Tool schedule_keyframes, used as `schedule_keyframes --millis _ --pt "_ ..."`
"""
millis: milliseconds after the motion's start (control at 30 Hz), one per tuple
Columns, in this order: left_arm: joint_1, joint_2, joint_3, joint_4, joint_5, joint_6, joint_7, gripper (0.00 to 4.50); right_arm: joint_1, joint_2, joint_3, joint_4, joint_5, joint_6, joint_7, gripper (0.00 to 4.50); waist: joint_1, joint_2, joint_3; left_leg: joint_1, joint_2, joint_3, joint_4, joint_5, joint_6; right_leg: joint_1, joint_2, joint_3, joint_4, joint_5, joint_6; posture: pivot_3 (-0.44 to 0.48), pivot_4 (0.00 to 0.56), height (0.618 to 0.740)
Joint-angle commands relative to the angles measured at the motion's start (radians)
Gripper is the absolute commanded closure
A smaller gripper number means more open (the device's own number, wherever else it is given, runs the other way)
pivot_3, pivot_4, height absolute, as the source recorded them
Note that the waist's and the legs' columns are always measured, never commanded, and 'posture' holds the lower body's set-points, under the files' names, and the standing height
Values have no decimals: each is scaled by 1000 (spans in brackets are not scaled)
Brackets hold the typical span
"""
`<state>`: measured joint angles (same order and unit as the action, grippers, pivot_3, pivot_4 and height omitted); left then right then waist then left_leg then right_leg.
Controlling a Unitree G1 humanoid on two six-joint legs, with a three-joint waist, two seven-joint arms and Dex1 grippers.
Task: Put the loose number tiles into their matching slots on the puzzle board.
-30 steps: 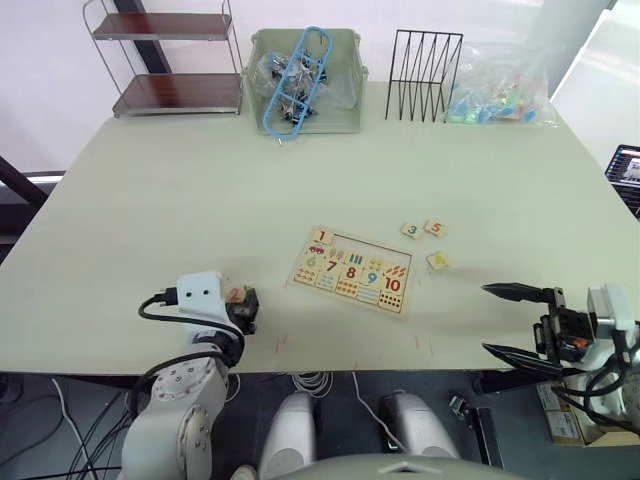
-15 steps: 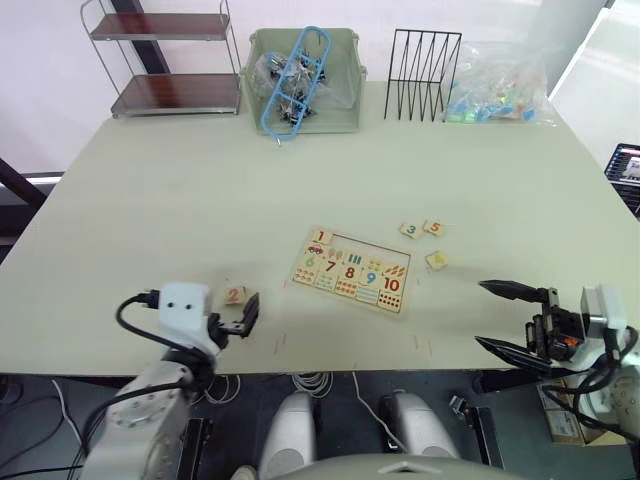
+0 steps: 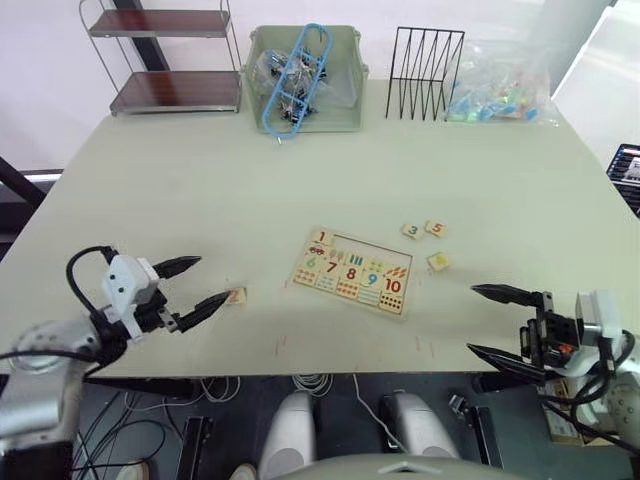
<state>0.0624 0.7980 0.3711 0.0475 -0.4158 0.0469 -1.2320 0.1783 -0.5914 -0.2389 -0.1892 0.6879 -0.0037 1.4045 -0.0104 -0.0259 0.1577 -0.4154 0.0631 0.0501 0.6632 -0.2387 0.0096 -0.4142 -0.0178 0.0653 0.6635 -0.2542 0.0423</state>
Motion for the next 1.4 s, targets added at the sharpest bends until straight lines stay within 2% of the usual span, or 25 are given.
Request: schedule_keyframes --millis 33,133,333,567,833,1067,1400 --pt "-138 63 -84 205 -15 -112 -266 23 5 -8 -7 -36 7 -8 -5 0 1 0 0 0 0 0 0 0 0 0 0 0 0 0 0 0 150 740" --pt "-251 102 -178 349 10 -215 -374 23 6 -11 -12 -35 6 -13 -8 0 0 0 0 0 0 0 0 0 0 0 0 0 0 0 0 0 150 740" --pt "-441 138 -386 584 33 -384 -382 23 7 -13 -19 -29 -1 -28 -10 0 0 0 0 0 0 0 0 0 0 1 1 0 1 0 1 0 150 740" --pt "-510 168 -534 705 27 -461 -382 23 28 -21 -33 -38 1 -40 -8 0 -2 0 0 -1 0 0 0 0 0 1 1 0 1 1 2 0 150 740" --pt "-543 183 -565 762 35 -480 -382 23 26 -26 -38 -26 0 -55 -8 0 -1 0 0 0 0 0 2 0 0 1 2 0 3 0 1 0 150 740" --pt "-553 195 -591 728 54 -416 -382 23 12 -26 -31 -8 -4 -64 -7 0 -2 0 0 0 0 0 3 0 0 1 2 0 4 0 1 0 150 740" --pt "-559 181 -581 751 66 -406 -382 23 -3 -24 -28 6 -10 -69 -5 0 -1 0 0 1 0 -1 5 0 0 1 2 0 7 0 1 0 150 740"
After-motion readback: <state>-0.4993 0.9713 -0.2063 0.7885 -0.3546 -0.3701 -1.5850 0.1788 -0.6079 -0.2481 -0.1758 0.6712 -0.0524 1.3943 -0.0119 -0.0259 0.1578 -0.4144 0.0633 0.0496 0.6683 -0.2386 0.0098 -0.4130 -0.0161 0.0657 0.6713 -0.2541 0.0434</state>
